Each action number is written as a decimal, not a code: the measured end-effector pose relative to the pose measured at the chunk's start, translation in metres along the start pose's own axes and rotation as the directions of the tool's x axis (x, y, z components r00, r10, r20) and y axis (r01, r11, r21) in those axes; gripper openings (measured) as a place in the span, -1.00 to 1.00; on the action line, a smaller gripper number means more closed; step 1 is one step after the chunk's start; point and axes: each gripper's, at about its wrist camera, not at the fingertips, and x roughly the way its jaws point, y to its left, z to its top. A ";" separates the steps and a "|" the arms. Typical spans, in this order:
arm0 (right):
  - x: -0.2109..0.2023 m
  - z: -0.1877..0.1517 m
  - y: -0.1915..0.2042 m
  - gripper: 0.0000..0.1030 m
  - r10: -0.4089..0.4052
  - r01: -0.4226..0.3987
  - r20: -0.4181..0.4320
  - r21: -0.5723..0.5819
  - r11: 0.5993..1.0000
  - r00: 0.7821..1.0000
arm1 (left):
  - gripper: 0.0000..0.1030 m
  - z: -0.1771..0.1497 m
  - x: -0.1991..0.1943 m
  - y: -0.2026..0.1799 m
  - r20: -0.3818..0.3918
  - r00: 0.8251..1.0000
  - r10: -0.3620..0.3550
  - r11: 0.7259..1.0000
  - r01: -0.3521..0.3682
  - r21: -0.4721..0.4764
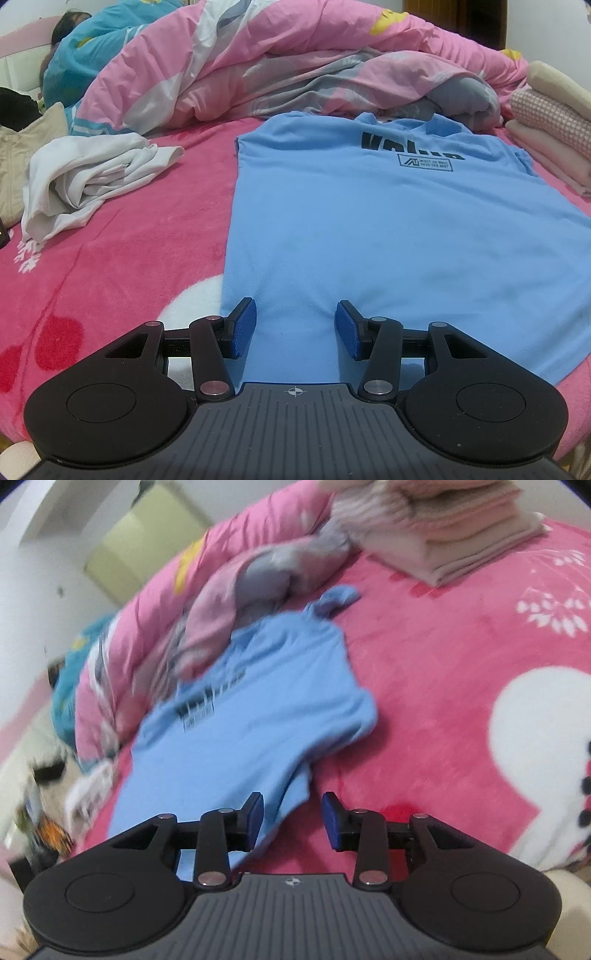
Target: Fold clothes
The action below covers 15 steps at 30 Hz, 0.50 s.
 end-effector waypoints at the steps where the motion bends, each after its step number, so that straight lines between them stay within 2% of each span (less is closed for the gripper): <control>1: 0.002 -0.003 0.004 -0.49 -0.021 0.021 -0.002 -0.027 0.999 1.000 | -0.07 0.000 0.000 0.000 0.002 1.000 -0.002 1.000 0.002 -0.001; 2: 0.004 -0.004 0.008 -0.76 -0.036 0.036 0.002 -0.050 0.998 0.999 | -0.07 0.000 0.000 0.001 0.002 1.000 -0.004 1.000 0.004 -0.002; 4: -0.002 -0.004 0.017 -0.92 -0.036 0.039 0.031 -0.085 0.996 0.999 | -0.06 0.000 0.000 0.002 0.004 1.000 -0.009 1.000 0.009 -0.004; 8: -0.023 -0.001 0.044 -0.94 -0.015 0.042 0.131 -0.206 0.978 0.991 | -0.06 -0.001 0.000 0.003 0.007 1.000 -0.017 1.000 0.017 -0.007; 10: -0.027 0.001 0.066 -0.94 0.032 0.024 0.174 -0.313 0.950 0.984 | -0.06 -0.001 0.000 0.003 0.009 1.000 -0.020 1.000 0.020 -0.008; 12: -0.020 0.000 0.089 -0.93 0.072 0.015 0.185 -0.431 0.902 0.980 | -0.06 -0.002 -0.001 0.004 0.011 1.000 -0.022 1.000 0.022 -0.010; 15: 0.014 -0.005 0.111 -0.87 0.062 0.023 0.148 -0.517 0.856 0.987 | -0.06 -0.003 -0.001 0.004 0.017 1.000 -0.024 1.000 0.024 -0.010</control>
